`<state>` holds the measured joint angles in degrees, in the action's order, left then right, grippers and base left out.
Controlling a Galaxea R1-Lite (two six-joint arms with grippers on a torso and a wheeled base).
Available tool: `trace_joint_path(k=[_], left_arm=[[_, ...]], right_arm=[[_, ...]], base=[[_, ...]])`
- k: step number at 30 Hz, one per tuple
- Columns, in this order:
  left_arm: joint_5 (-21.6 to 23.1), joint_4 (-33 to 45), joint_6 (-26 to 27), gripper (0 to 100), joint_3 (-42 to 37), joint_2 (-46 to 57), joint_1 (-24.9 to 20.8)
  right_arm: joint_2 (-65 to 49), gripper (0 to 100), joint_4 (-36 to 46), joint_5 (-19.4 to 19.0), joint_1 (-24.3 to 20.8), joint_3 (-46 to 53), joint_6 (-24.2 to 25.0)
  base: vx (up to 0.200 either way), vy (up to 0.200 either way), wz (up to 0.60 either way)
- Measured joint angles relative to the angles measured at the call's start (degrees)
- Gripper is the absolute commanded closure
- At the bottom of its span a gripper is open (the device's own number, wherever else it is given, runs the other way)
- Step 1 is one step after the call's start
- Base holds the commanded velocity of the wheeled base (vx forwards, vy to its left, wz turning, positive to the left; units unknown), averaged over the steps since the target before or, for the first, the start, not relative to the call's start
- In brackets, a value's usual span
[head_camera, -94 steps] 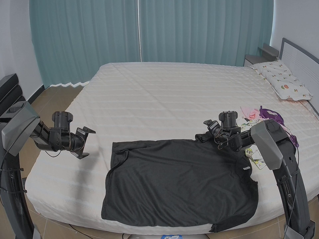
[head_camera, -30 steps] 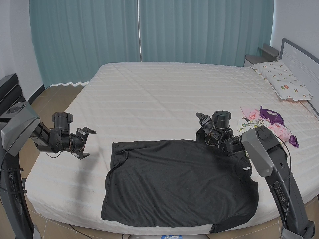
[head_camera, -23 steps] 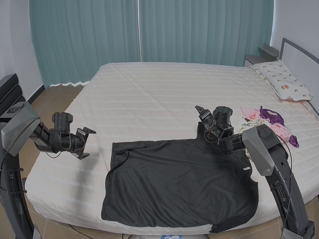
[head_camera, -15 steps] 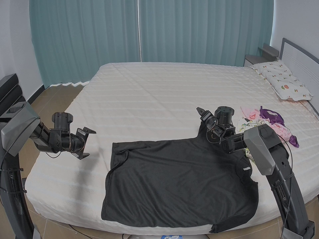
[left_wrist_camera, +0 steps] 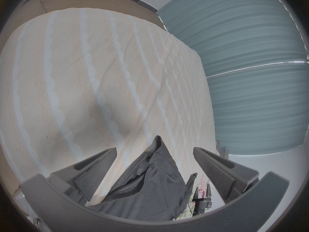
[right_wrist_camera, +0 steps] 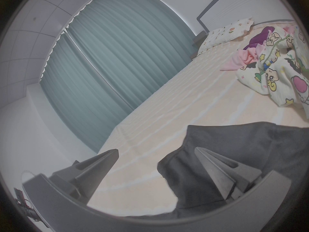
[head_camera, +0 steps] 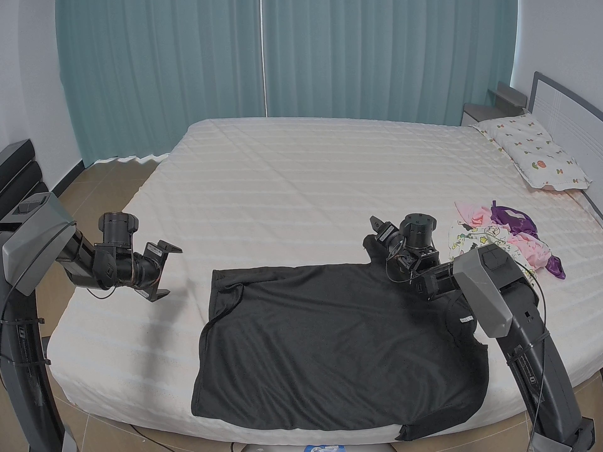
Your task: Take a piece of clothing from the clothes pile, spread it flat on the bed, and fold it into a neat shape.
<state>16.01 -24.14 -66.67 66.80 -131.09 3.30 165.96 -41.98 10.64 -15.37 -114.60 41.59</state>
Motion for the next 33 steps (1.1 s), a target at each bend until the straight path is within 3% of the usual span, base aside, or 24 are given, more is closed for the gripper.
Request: trace_joint_path(k=[9, 13, 19, 33], left_arm=[[0.11, 0.0, -0.02, 0, -0.02, 0.0, 0.02], [0.28, -0.02, -0.06, 0, -0.11, 0.05, 0.0], [0.44, -0.41, -0.04, 0, -0.46, 0.11, 0.0], [4.19, -6.86, 0.52, 0, -5.92, 1.82, 0.05]], right_arm=[[-0.67, 0, 0.13, 2.18, 1.01, 0.57, -0.65], [-2.67, 0, -0.46, 2.55, 1.12, 5.21, -0.71], [-7.36, 0, -4.57, 2.63, 1.21, 18.47, -1.04], [-22.97, 0, -23.74, -1.28, 1.95, 59.32, -2.33]], base=[[0.0, 0.0, 0.0], [0.0, 0.0, 0.0], [0.0, 0.0, 0.0], [0.0, 0.0, 0.0]])
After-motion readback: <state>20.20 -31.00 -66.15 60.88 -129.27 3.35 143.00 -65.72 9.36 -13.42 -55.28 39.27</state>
